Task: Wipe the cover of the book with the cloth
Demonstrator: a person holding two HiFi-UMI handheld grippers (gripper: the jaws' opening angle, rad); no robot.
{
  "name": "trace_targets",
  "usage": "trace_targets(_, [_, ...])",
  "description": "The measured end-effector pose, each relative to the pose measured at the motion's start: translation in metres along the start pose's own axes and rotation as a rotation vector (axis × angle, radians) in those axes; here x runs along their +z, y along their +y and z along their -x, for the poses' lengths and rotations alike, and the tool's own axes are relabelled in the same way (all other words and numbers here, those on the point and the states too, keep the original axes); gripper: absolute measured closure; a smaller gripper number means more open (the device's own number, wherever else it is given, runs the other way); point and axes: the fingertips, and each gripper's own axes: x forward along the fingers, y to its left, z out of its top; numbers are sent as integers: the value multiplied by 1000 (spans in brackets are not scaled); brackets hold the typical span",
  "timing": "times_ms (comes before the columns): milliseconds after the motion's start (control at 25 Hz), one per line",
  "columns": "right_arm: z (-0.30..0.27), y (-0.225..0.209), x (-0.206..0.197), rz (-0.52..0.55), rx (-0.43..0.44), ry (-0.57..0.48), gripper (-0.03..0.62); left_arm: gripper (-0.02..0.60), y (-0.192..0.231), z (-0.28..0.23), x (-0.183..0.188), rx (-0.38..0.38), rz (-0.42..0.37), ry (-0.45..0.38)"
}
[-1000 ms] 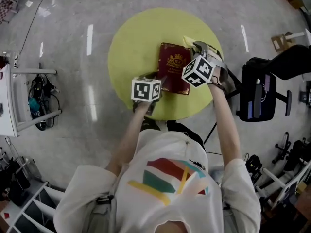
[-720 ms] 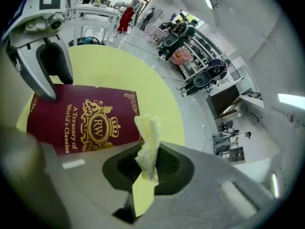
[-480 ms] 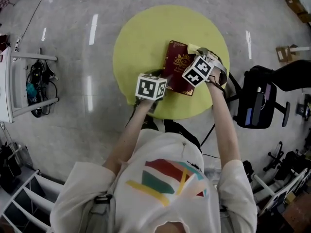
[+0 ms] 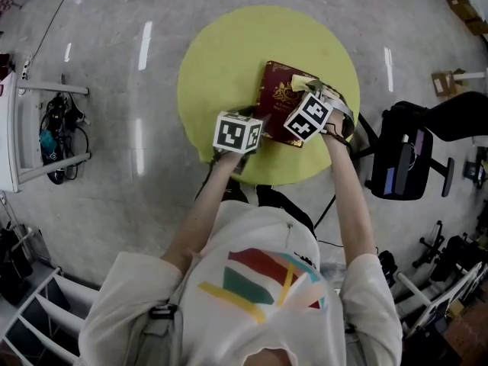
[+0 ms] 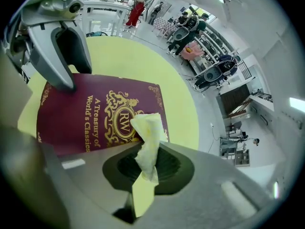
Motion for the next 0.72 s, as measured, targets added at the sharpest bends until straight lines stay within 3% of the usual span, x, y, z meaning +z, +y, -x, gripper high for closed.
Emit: trace_targets(720, [24, 43, 1, 25, 119, 4, 565, 374, 2, -2, -4, -6, 8, -11])
